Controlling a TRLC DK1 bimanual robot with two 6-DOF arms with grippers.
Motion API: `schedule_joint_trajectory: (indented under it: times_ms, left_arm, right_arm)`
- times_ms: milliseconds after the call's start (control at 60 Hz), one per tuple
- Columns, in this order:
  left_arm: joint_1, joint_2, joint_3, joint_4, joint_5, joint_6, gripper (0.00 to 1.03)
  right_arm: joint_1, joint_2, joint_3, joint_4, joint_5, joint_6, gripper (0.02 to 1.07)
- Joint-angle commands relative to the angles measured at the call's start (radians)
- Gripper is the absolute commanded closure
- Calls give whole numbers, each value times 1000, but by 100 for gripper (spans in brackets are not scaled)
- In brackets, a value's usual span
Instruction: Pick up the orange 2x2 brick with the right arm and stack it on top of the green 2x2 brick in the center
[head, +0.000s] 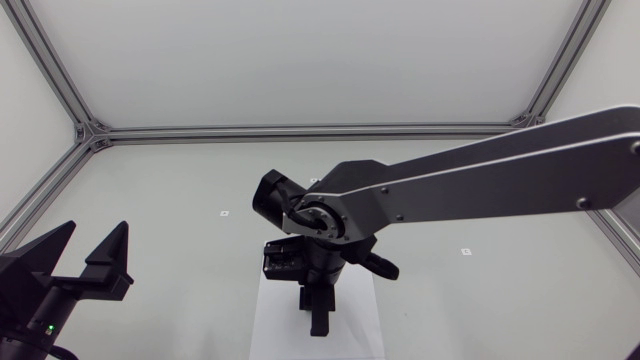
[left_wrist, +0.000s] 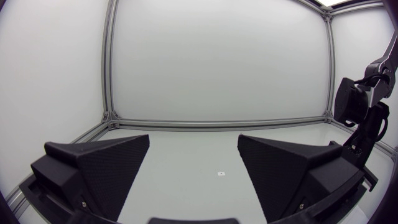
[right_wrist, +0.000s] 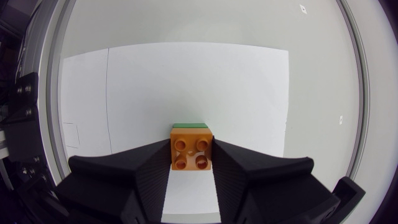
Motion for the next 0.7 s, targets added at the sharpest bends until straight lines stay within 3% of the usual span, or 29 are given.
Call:
schedule_joint_trajectory:
  times_ms: [0,350,683]
  left_arm:
    - [5,-8,-41,-15,4,13,4]
    - [5,-8,-41,-15,4,13,4]
    - [5,-8,-41,-15,4,13,4]
  right_arm:
    - [0,39,9,-28,14,-20,101]
    - [-5,93,2,-69,42,-41,101]
    - [-49,82,-68,-14,-61,-64,101]
